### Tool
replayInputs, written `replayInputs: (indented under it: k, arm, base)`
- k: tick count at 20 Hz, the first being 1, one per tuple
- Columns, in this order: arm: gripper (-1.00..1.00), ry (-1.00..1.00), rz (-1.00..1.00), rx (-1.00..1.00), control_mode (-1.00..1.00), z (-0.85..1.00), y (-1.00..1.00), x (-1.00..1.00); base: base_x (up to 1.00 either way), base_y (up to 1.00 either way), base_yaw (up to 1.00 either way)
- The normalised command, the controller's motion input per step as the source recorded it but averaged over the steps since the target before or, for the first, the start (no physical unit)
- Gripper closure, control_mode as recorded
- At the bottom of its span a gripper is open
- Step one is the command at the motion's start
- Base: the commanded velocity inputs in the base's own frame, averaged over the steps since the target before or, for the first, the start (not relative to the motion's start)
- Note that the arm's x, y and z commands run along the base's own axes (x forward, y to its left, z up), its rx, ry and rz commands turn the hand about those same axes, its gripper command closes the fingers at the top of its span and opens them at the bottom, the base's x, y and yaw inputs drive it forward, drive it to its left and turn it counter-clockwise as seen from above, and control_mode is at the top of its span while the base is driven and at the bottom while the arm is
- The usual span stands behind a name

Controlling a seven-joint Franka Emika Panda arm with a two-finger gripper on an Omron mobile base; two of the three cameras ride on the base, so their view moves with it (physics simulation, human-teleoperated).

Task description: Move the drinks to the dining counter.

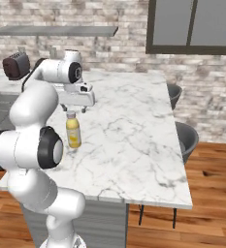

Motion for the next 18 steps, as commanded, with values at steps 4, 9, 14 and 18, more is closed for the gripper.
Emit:
replayInputs:
  k: [4, 9, 14, 18]
  arm:
    - [-1.0, 0.0, -0.01, 0.0, -1.0, 0.12, -0.39, -0.91]
    - [-1.0, -0.01, -0.01, 0.0, -1.0, 0.12, -0.09, -0.78]
    - [-1.0, -0.1, 0.0, 0.0, -1.0, 0.04, 0.09, -0.43]
    - [-1.0, -0.14, 0.0, 0.0, -1.0, 0.05, 0.03, -0.22]
  base:
    - [0.0, 0.0, 0.0]
    - [0.0, 0.0, 0.0]
    - [0.0, 0.0, 0.0]
    - [0.0, 0.0, 0.0]
